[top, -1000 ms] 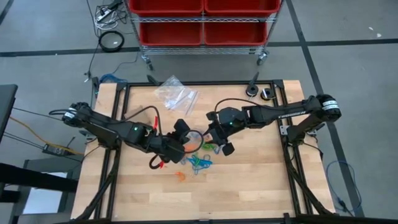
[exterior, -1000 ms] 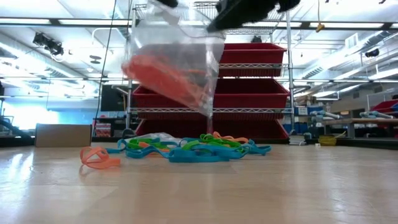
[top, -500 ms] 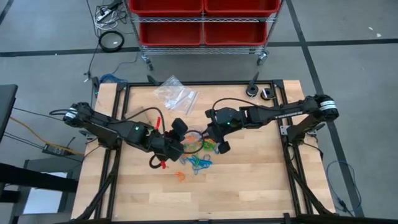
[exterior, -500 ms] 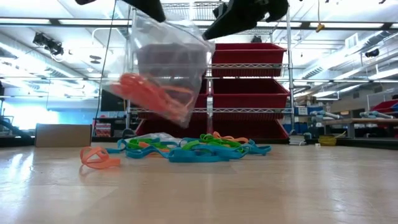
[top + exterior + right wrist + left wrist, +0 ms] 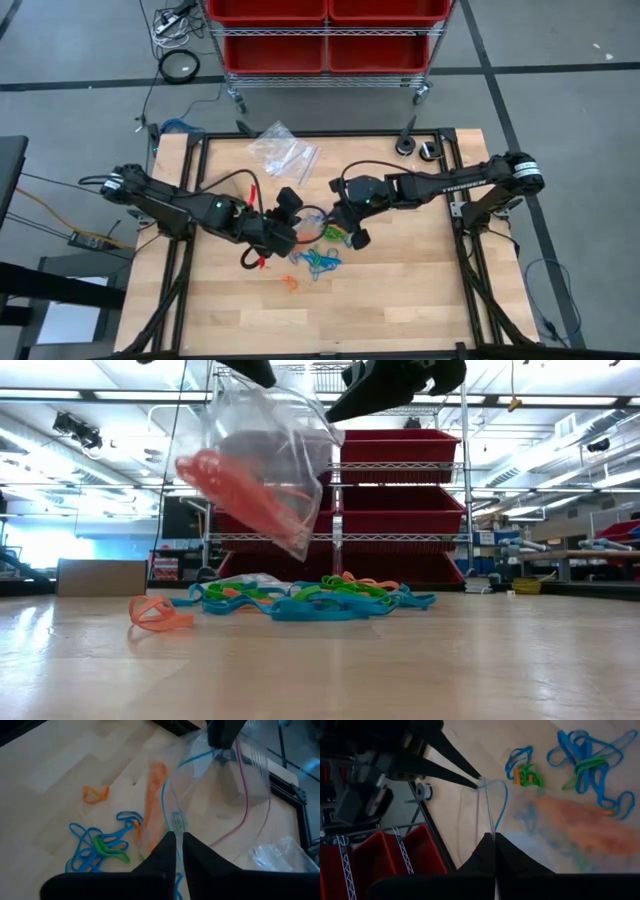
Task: Sort rubber bands
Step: Put the orange rubber band into the transparent zip bag
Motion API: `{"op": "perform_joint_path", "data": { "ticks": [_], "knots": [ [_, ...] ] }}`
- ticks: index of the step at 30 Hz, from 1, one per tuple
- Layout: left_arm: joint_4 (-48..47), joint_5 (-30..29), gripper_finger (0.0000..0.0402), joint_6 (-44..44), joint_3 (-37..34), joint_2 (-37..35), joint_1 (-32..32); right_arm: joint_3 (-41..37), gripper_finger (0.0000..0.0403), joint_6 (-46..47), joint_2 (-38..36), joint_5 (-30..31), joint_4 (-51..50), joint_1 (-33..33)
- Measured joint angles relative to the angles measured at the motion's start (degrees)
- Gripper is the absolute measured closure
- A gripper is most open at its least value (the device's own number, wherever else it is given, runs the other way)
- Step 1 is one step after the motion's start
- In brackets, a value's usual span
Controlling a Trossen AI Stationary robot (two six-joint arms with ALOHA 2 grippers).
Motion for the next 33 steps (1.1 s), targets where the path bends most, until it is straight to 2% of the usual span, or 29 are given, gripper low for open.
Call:
{"op": "perform_joint_path", "data": {
  "ticks": [11, 16, 28, 33],
  "knots": [
    [-1.67, 0.32, 0.0402, -0.39, -0.45, 0.76, 0.0, 0.0, 0.0281, 0.35, -0.19, -0.08, 3.47, 0.03],
    [-1.4, 0.32, 0.0401, -0.15, -0.45, 0.76, 0.0, 0.0, 0.0253, 2.67, -0.19, -2.18, 4.06, 0.03],
    [-1.03, 0.54, 0.0401, 1.86, -0.45, 0.76, -0.13, 0.0, 0.0245, 6.36, 0.06, -5.67, 3.61, -2.19],
    [-0.4, 0.77, 0.0401, 3.04, -0.45, 0.76, -0.13, 0.68, 0.0245, 7.77, 2.14, -6.91, 0.27, -3.06]
  ]
}}
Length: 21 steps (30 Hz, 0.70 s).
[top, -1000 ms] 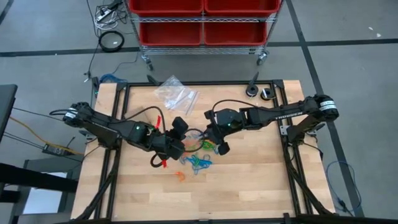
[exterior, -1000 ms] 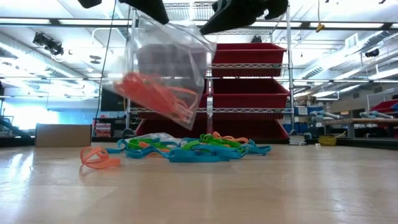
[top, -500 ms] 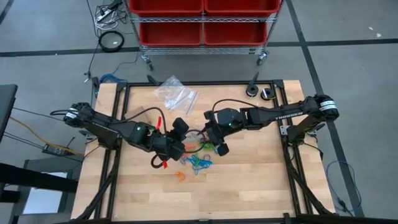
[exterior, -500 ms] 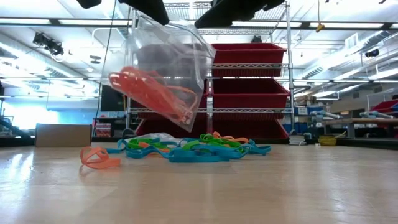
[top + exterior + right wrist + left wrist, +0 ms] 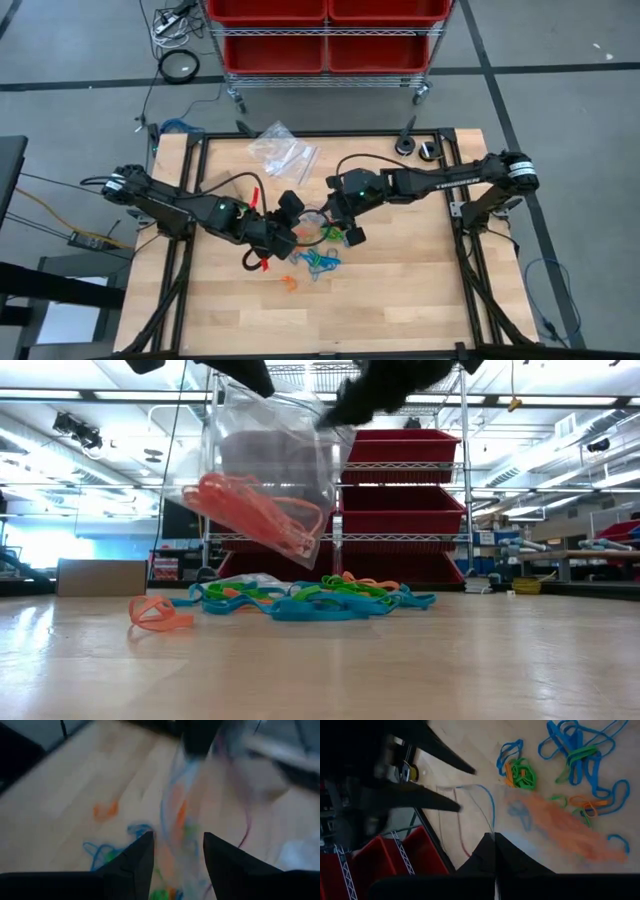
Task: Sort rubber bands
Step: Put the orange rubber band into the transparent zip bag
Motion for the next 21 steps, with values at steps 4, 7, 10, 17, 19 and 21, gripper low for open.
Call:
{"op": "perform_joint_path", "data": {
  "ticks": [4, 7, 10, 17, 19, 21],
  "knots": [
    [0.63, 0.24, 0.0401, 0.44, 0.04, 0.0, -0.02, 3.81, 0.0245, -0.05, 3.0, 0.96, -6.19, 0.01],
    [0.9, 0.26, 0.0401, 0.54, 0.04, 0.0, -0.02, 7.18, 0.0246, -0.68, 5.44, 0.93, -9.62, -0.21],
    [0.3, 0.27, 0.0401, 0.5, 0.04, 0.0, -0.02, 9.87, 0.0248, -1.2, 6.17, 0.72, -11.87, -0.6],
    [-1.43, -1.52, 0.0401, 0.28, 0.04, 0.0, -0.02, 13.13, 0.0285, -1.57, 6.5, -1.2, -16.98, -0.99],
    [-0.59, -3.36, 0.0401, 0.26, 0.05, -0.02, -0.04, 13.13, 0.0306, -1.57, 6.81, -2.08, -18.58, -0.99],
    [-0.2, -3.66, 0.0401, 0.25, 0.04, -0.02, -0.03, 13.11, 0.0328, -1.58, 7.45, -2.15, -19.42, -0.99]
  ]
}}
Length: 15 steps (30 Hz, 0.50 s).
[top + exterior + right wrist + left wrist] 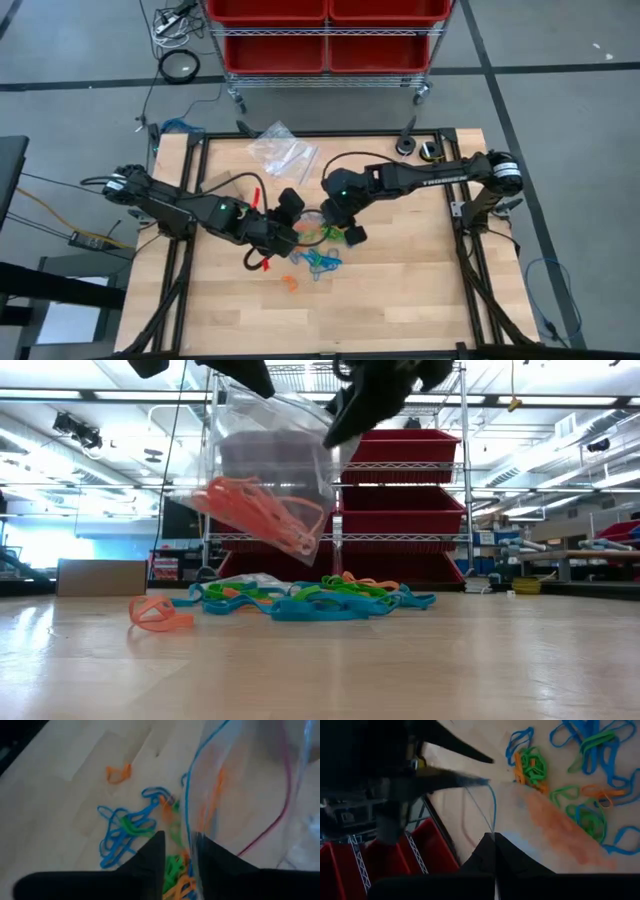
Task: Sort rubber bands
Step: Put the orange rubber band into the transparent zip bag
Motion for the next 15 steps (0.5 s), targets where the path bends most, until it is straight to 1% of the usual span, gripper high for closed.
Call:
{"op": "perform_joint_path", "data": {
  "ticks": [3, 7, 10, 13, 15],
  "knots": [
    [0.52, 0.17, 0.0401, -0.01, 0.0, 0.0, 0.0, 0.05, 0.0359, -0.31, 0.14, 0.11, 0.4, 0.04],
    [0.28, 0.39, 0.0401, -0.32, 0.0, 0.0, -0.01, 0.0, 0.0395, -0.69, 0.17, 1.7, 0.12, 0.09],
    [-0.76, 1.07, 0.0401, -1.6, 0.0, 0.0, -0.01, 0.0, 0.0399, -1.06, 0.12, 3.96, 0.04, 0.24],
    [-1.24, 4.88, 0.0397, -5.58, 0.0, 0.0, 0.74, 0.0, 0.0402, -2.04, 0.11, 6.0, -0.04, 0.8],
    [-0.71, 7.97, 0.0384, -7.73, 0.0, 0.0, 1.63, 0.0, 0.0402, -2.85, 0.1, 7.52, -0.17, 1.3]
  ]
}}
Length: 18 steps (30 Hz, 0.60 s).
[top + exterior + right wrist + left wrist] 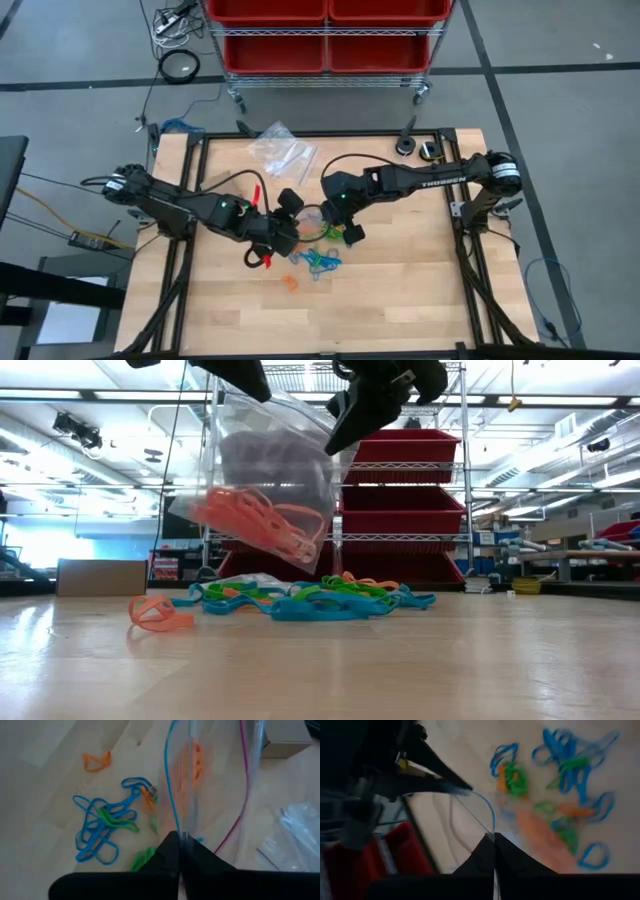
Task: Sort rubber bands
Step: Put the orange rubber band into the transparent zip bag
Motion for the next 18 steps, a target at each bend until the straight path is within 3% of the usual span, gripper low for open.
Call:
{"op": "perform_joint_path", "data": {
  "ticks": [12, 18],
  "knots": [
    [6.45, 4.91, 0.0212, -7.63, 0.0, -0.15, 1.16, 3.27, 0.0403, -3.76, -0.02, 17.76, -6.73, 3.97],
    [7.48, 4.33, 0.0174, -9.13, 0.04, -1.74, 1.14, 7.2, 0.0403, -4.85, -0.02, 24.18, -12.4, 5.02]
  ]
}}
